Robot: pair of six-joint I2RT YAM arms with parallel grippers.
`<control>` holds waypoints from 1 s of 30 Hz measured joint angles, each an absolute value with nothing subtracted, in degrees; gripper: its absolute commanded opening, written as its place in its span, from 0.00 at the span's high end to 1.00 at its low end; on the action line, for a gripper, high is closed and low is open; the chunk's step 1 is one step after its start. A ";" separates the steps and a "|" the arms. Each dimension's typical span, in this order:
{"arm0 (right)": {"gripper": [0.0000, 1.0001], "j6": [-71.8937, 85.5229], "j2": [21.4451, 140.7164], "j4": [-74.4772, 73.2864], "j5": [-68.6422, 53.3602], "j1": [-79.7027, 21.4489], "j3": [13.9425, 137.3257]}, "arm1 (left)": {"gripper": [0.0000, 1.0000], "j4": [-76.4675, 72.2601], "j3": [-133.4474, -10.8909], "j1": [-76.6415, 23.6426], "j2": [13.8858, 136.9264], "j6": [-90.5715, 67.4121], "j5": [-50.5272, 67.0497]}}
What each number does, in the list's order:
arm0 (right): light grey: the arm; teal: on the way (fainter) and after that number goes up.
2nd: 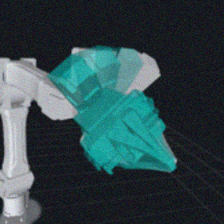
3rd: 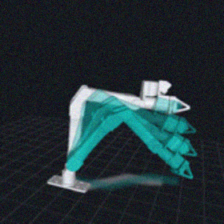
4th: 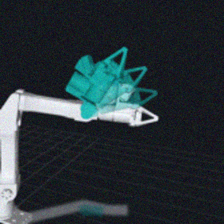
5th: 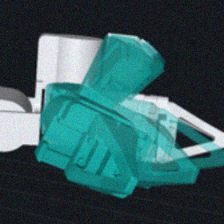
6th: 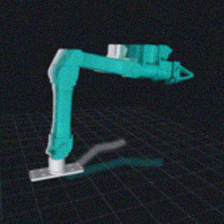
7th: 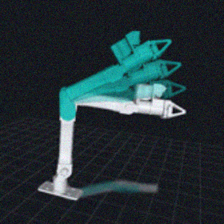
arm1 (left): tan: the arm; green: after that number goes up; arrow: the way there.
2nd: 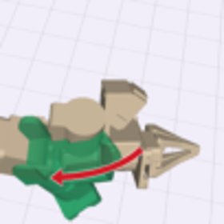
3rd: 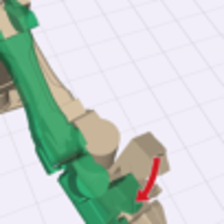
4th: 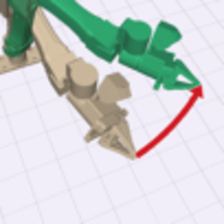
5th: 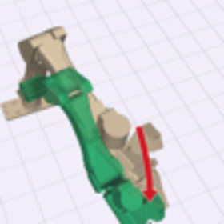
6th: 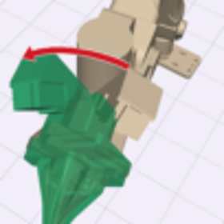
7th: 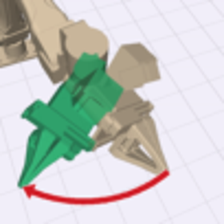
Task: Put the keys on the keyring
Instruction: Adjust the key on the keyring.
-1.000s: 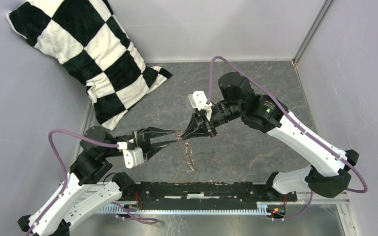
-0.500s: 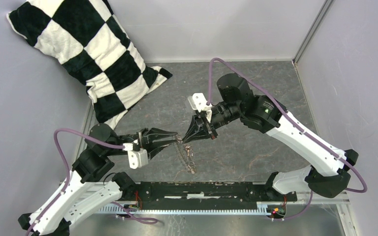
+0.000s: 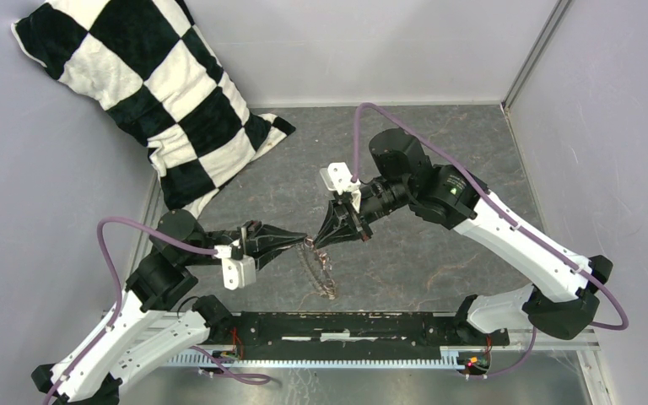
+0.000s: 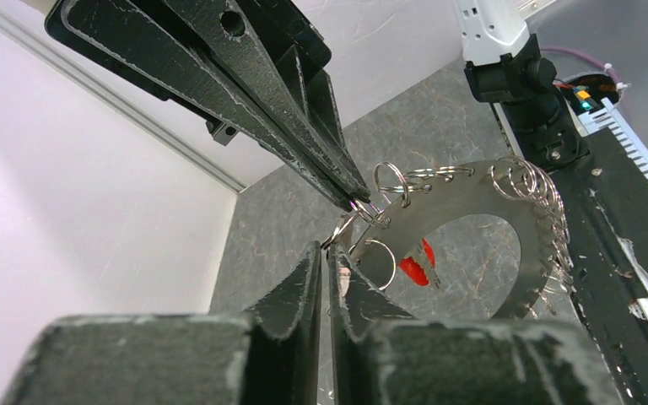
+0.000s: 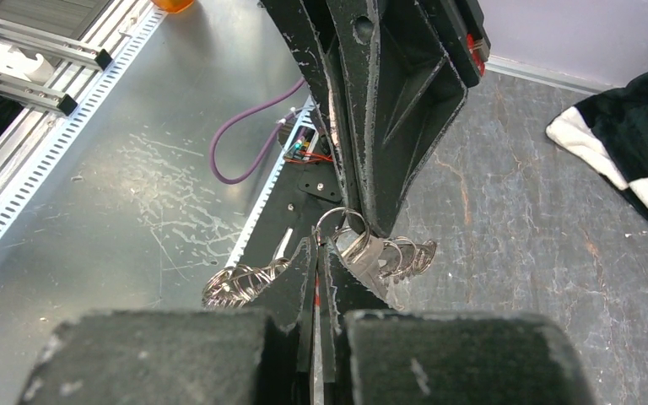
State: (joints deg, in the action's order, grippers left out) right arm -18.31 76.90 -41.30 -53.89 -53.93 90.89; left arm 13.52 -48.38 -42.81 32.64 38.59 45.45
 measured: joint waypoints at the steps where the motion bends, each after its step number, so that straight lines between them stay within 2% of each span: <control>1: 0.99 -18.31 76.90 -41.30 -53.89 -53.93 90.87 | 0.93 13.54 -48.38 -42.81 32.64 38.68 45.58; 3: 0.99 -18.31 76.90 -41.32 -53.82 -53.93 90.76 | 0.98 13.67 -48.38 -42.78 32.64 38.81 45.65; 11: 0.99 -17.67 76.23 -40.14 -51.27 -53.95 88.90 | 0.98 15.90 -48.40 -42.46 32.49 42.46 45.25; 17: 1.00 -14.98 72.38 -33.54 -47.20 -53.39 82.54 | 0.98 18.65 -48.38 -42.46 29.87 48.95 43.09; 23: 1.00 -12.51 71.61 -28.75 -43.18 -52.71 81.62 | 0.97 20.14 -48.38 -42.48 25.80 57.41 42.33; 24: 0.99 -12.10 71.61 -28.14 -42.98 -52.71 81.62 | 0.95 20.73 -48.38 -42.48 25.71 58.41 42.37; 25: 1.00 -11.70 71.61 -27.38 -42.87 -52.71 81.60 | 0.88 21.54 -48.38 -42.48 25.74 59.40 42.52; 27: 0.99 -11.35 71.61 -26.55 -42.98 -52.71 81.60 | 0.67 23.14 -48.38 -42.48 25.85 60.80 42.72; 30: 1.00 -11.46 71.64 -26.61 -43.92 -52.71 81.60 | 0.52 24.67 -48.38 -42.48 26.00 62.15 42.57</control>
State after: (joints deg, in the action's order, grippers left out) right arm -11.46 71.64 -26.61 -43.92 -52.71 81.60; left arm 24.67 -48.38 -42.48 26.00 62.15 42.57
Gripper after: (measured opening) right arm 0.011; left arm 0.341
